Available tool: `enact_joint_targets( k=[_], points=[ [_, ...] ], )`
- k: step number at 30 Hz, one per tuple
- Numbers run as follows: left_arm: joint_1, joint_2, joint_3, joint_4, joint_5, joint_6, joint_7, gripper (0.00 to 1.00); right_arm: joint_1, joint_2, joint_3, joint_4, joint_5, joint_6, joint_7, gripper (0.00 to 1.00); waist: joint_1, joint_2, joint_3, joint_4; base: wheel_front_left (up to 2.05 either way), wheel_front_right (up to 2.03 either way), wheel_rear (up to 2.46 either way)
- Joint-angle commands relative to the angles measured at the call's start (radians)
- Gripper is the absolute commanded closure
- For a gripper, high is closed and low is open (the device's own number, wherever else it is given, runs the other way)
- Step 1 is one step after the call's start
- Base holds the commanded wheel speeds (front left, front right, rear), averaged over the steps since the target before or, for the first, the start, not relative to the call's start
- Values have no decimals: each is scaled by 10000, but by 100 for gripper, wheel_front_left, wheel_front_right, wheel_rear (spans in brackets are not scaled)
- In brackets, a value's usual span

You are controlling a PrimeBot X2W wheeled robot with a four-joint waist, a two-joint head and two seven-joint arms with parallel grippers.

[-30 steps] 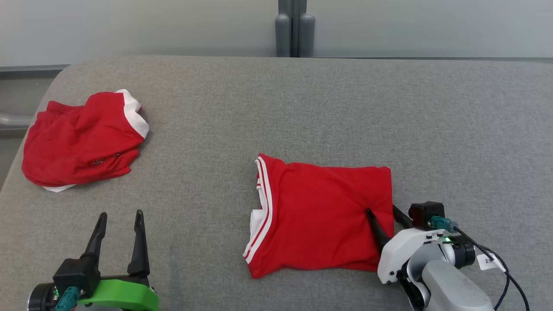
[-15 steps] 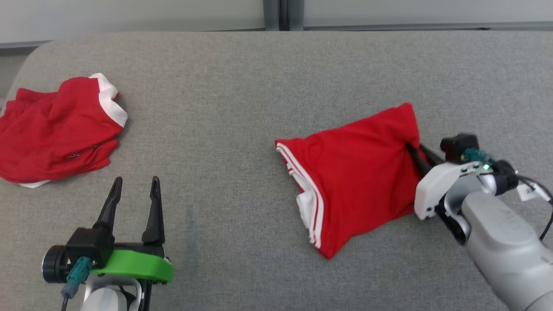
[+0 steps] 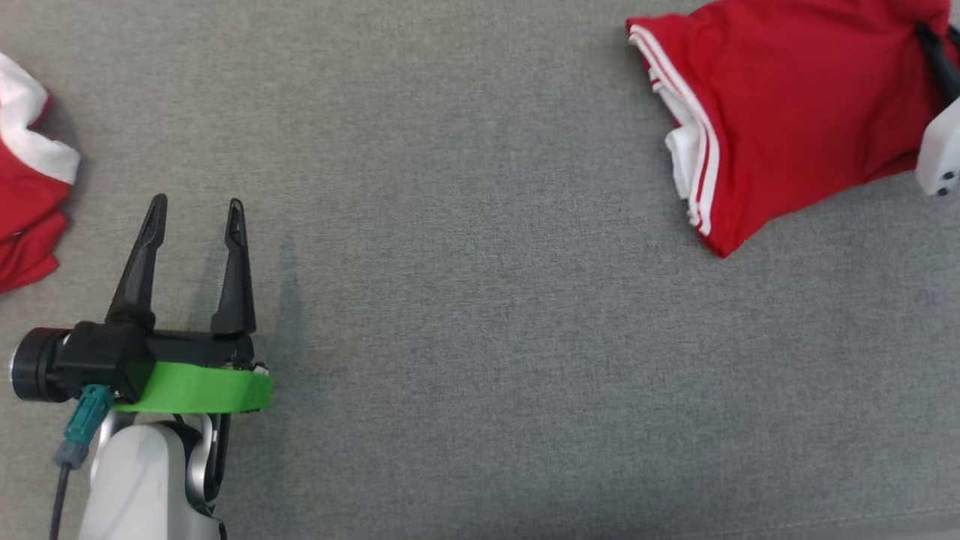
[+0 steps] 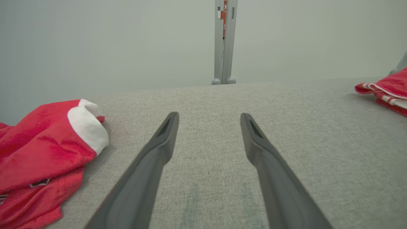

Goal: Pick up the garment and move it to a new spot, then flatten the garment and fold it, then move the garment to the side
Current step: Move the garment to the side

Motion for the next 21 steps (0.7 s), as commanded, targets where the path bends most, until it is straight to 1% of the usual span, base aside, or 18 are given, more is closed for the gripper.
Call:
enact_joint_targets(
  k=[1, 5, 8, 11, 16, 21],
  points=[
    [-206, 108, 41, -119, 100, -29, -2, 0, -270, -249, 28, -89, 129, -26, 44, 100, -3, -1, 1288, -1257, 0, 0, 0],
    [-376, 334, 190, -436, 242, -28, -2, 0, -764, -995, 58, -252, 371, -26, 205, 100, -3, -1, 1714, -1777, 0, 0, 0],
    [-433, 412, 178, -661, 340, -28, -4, 0, -1076, -1373, 80, -249, 521, -25, 308, 100, -3, -1, 1862, -1960, 0, 0, 0],
    [-397, 488, 157, -899, 395, -28, -4, 0, -1438, -1676, 160, -168, 668, -25, 376, 100, -3, -1, 1938, -1988, 0, 0, 0],
    [-237, 514, 141, -1127, 429, -28, -1, 0, -2065, -1900, 311, 166, 556, -26, 460, 100, -3, -1, 1958, -1834, 0, 0, 0],
    [55, 417, 206, -1294, 435, 26, 5, 0, -2729, -1902, 628, 727, 191, -26, 666, 100, -3, -1, 2003, -1692, 0, 0, 0]
  ],
)
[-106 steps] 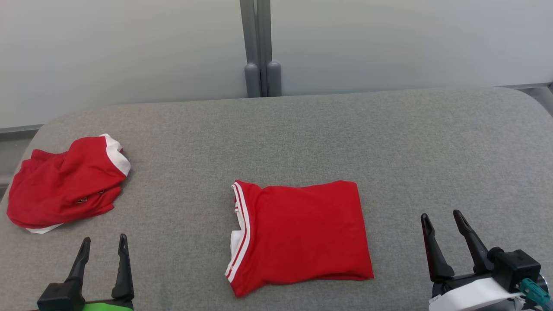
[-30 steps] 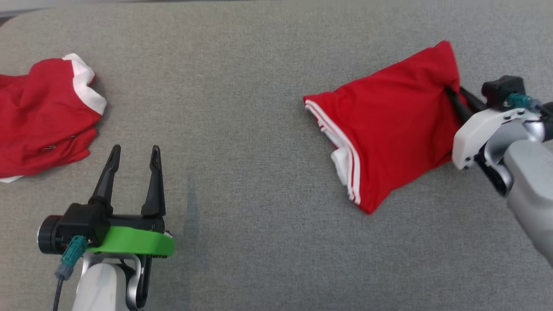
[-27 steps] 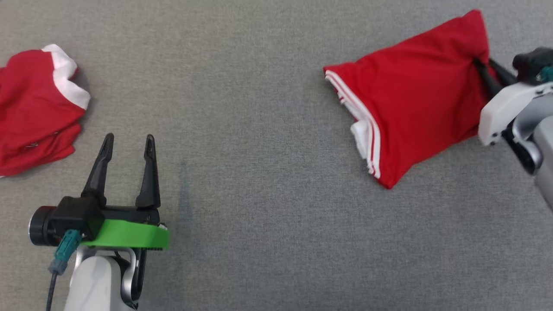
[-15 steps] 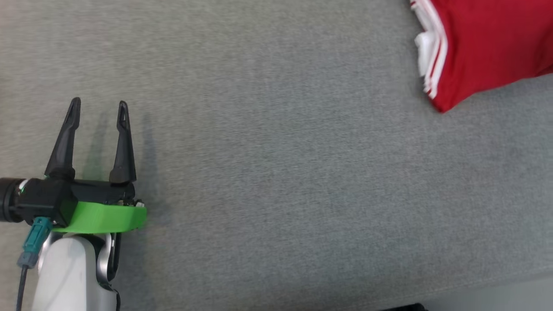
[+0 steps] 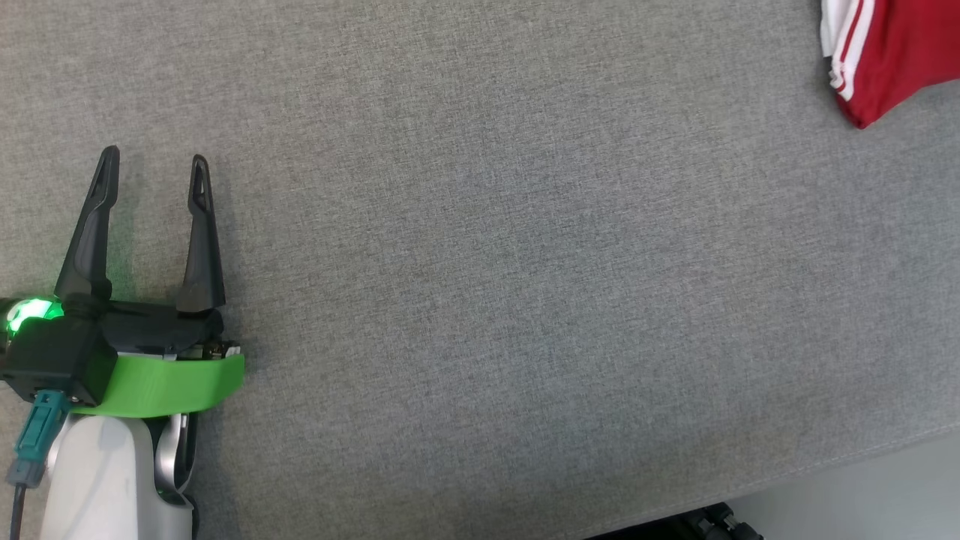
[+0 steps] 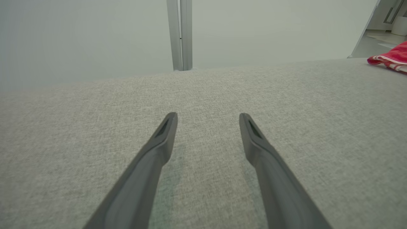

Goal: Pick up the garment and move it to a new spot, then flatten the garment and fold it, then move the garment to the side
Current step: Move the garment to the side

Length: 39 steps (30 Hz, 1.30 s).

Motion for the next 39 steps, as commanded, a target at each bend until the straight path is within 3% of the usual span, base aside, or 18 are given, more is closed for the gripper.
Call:
enact_joint_targets(
  k=[1, 4, 5, 6, 8, 15, 21, 27, 39],
  points=[
    [243, 0, 37, 106, 127, 23, 18, 0, -195, -24, 46, 189, -125, -26, 56, 100, -1, 0, 31, 28, 0, 0, 0],
    [282, -41, 51, 82, 135, 36, 18, 0, -400, 8, 29, 520, -137, -26, -26, 100, -1, 0, 70, 54, 0, 0, 0],
    [274, -48, 64, 90, 125, 35, 18, 0, -455, 7, 27, 670, -148, -26, -54, 88, -1, 0, 80, 68, 0, 0, 0],
    [256, -50, 74, 99, 117, 35, 18, 0, -508, 13, 9, 775, -170, -26, -123, 65, -1, 0, 86, 77, 0, 0, 0],
    [201, -67, 95, 131, 93, 33, 18, 0, -618, 47, -38, 1000, -271, -26, -295, 0, -1, 0, 81, 93, 0, 0, 0],
    [150, -201, 193, 405, -67, 25, 19, 0, -727, 396, -282, 1478, -544, -25, -1435, 0, -1, 0, -296, 218, 0, 0, 0],
    [483, -424, 488, 746, -261, 26, 14, 0, 3, 1011, -577, 998, -476, -25, -1903, 0, -1, 0, -1302, 441, 0, 0, 0],
    [1133, -573, 854, 1086, -377, 15, 9, 0, 1642, 1799, -1530, -715, -798, -25, -1930, 0, -1, 0, -2574, 681, 0, 0, 0],
    [2178, -817, 1191, 1626, -500, -15, 9, 0, 6713, 3850, -4182, -4337, -1745, -25, -1936, 0, -1, 0, -4593, 1375, 0, 0, 0]
  ],
)
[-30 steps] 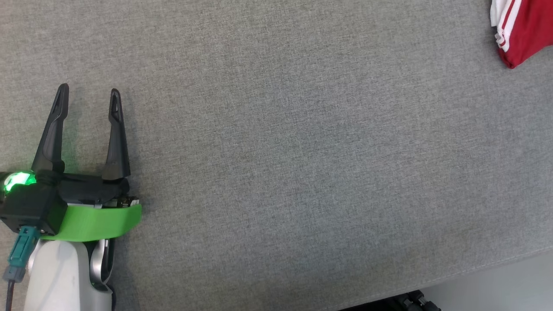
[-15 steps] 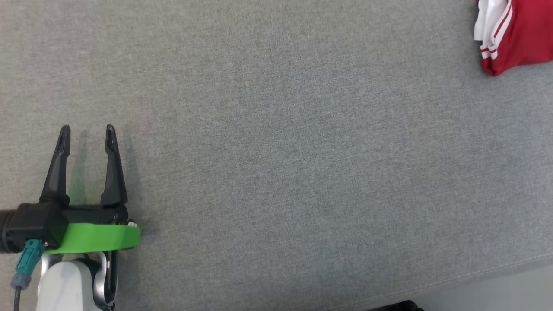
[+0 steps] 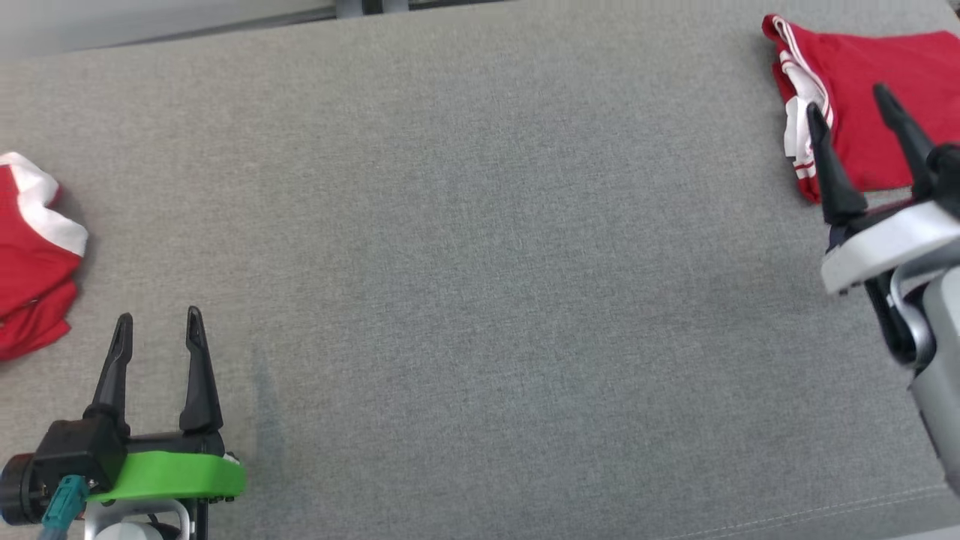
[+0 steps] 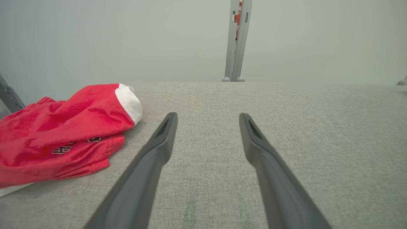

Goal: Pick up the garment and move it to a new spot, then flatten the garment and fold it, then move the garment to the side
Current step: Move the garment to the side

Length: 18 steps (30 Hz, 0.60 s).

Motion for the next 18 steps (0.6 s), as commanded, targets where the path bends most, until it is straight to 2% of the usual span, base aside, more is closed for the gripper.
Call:
enact_joint_targets(
  k=[1, 10, 18],
  points=[
    [222, -41, 56, 43, -89, -27, 0, 0, 576, 203, -209, -333, -108, -23, -25, 0, 1, 0, -946, 528, 0, 0, 0],
    [658, -84, 166, 349, -45, -40, 0, 0, 3350, 1573, -1188, -2222, -470, -21, -26, 0, 1, 0, -1727, 759, 0, 0, 0],
    [990, -108, 143, 590, -40, -40, -2, 0, 5250, 2506, -1773, -3283, -912, -21, -26, 0, 1, 0, -2326, 788, 0, 0, 0]
  ],
)
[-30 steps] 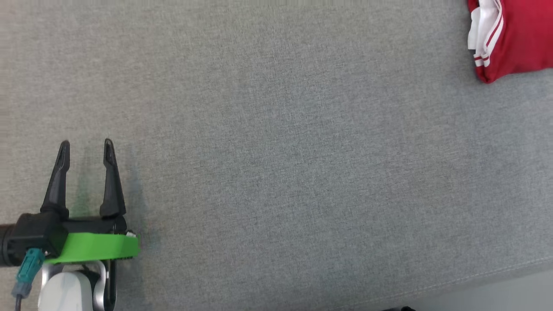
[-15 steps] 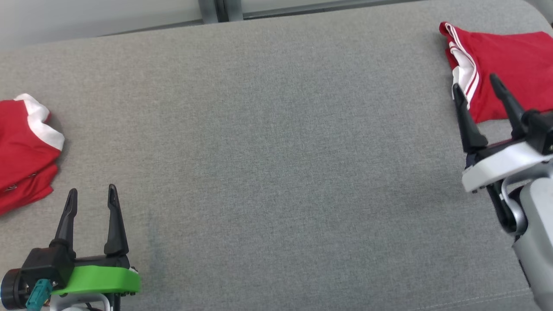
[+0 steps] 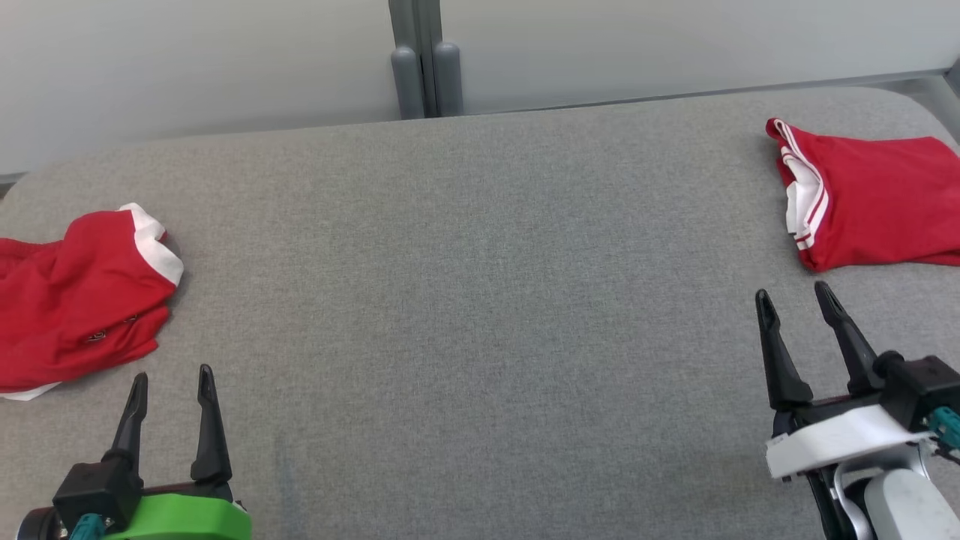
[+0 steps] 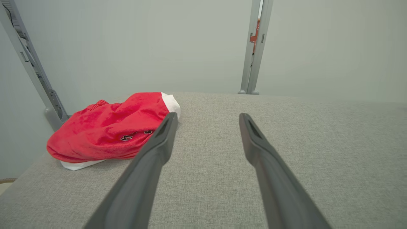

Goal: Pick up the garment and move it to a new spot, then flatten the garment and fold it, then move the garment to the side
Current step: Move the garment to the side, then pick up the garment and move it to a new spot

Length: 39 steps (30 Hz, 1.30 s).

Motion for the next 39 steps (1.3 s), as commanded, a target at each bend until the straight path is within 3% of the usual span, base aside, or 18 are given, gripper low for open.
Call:
enact_joint_targets(
  k=[1, 18, 39],
  points=[
    [172, 23, 10, 60, -30, -27, 0, 0, 267, 63, -86, -165, -116, -20, -24, 0, 1, 0, -301, 83, 0, 0, 0],
    [340, 221, -159, 356, -135, -31, -1, 0, 1663, 778, -522, -496, -204, -20, -25, 0, 1, 0, -935, 445, 0, 0, 0],
    [359, 407, -293, 381, -171, -33, -1, 0, 1574, 733, -306, -260, -146, -20, -25, 0, 1, 0, -969, 568, 0, 0, 0]
  ],
)
